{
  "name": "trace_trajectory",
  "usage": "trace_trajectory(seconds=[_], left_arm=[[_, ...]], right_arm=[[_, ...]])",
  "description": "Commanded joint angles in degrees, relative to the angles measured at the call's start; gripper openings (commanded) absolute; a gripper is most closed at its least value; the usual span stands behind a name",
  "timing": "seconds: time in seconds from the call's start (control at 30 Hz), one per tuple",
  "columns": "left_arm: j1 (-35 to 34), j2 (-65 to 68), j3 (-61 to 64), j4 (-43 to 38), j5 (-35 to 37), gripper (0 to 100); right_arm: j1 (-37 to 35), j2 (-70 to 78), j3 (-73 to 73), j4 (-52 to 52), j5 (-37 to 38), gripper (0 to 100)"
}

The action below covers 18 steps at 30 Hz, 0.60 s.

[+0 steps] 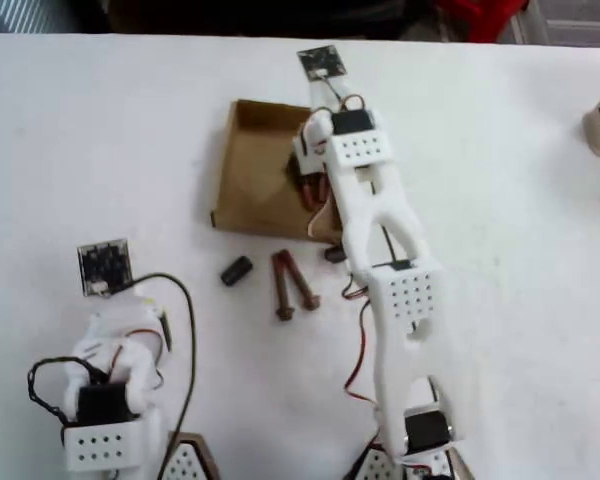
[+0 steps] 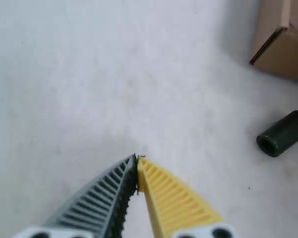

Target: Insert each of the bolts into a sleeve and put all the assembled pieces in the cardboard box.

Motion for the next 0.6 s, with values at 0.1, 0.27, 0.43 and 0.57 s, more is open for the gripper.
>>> trace_trajectory(seconds=[0.1, 0.27, 0.43, 0.57], left_arm=[[-0.84, -0.66, -0.09, -0.62, -0.44, 2], [-0.84, -0.66, -0.09, -0.62, -0.44, 2], [-0.84, -0.66, -0.09, -0.62, -0.44, 2], [-0.84, -0.66, -0.09, -0.62, -0.44, 2]], right_arm=[[0.22, -1.19, -13.10, 9.71, 0.26, 19.0], [-2.07, -1.10, -22.24, 23.43, 0.44, 18.0], [-4.53, -1.19, -30.95, 29.93, 0.79, 0.5], [-4.70, -1.19, -32.18, 29.93, 2.11, 2.9]])
